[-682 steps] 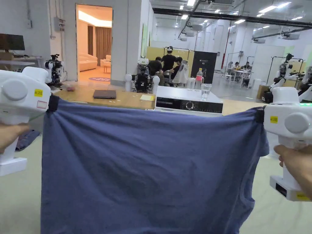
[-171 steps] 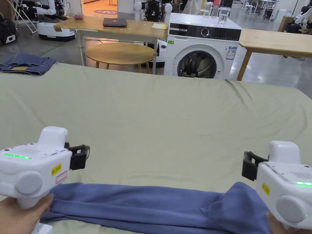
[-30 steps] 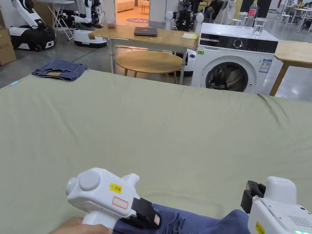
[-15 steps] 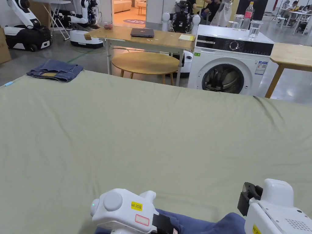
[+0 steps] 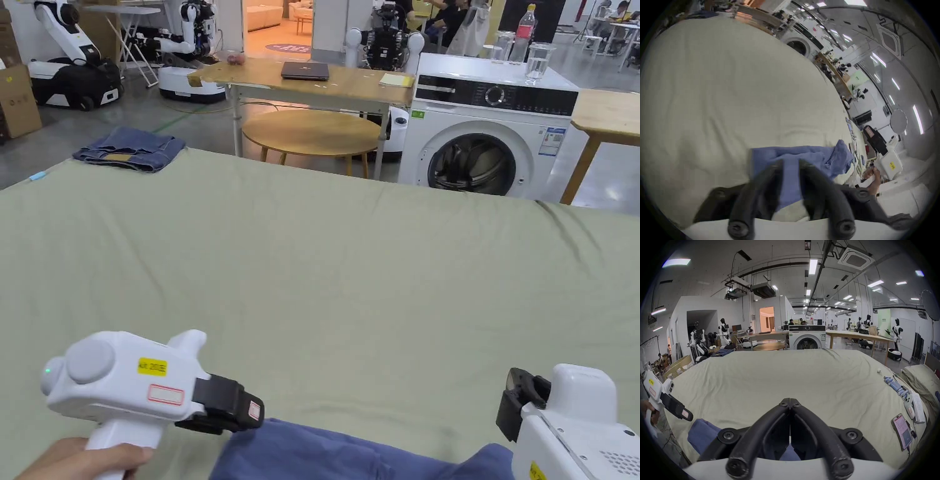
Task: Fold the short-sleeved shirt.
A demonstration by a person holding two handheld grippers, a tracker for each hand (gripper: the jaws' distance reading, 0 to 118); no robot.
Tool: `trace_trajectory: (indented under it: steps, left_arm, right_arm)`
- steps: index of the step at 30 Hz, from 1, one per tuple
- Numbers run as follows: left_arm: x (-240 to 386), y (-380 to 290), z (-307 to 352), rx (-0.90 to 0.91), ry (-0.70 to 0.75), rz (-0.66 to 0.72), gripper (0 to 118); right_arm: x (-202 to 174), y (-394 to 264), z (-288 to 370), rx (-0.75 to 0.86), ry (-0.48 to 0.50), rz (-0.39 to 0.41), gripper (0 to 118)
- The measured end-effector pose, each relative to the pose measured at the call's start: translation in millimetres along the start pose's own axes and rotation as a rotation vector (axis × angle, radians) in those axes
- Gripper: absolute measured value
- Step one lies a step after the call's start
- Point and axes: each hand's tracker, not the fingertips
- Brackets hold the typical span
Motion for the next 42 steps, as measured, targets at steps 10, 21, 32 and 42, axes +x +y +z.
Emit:
trace_trajectory:
  steps: [10, 21, 32, 42]
  left_arm:
    - [-66, -24, -28, -0.142, -0.138, 0.14, 67]
    - [-94, -46, -66, -0.065, -0.412, 0.249, 26]
    - [-75, -30, -33, -0.023, -0.339, 0.132, 9]
    - [-32, -1, 80, 0.079, -0.068, -0.012, 9]
  right_arm:
    - [-9, -3, -4, -0.018, 0.019, 0.007, 0]
    - [-8, -7, -2, -0.035, 0.007, 0.0, 0]
    - [-9, -4, -2, -0.04, 0.004, 0.01, 0]
    - [-15, 5, -6, -0.024, 0.025, 0.026, 0]
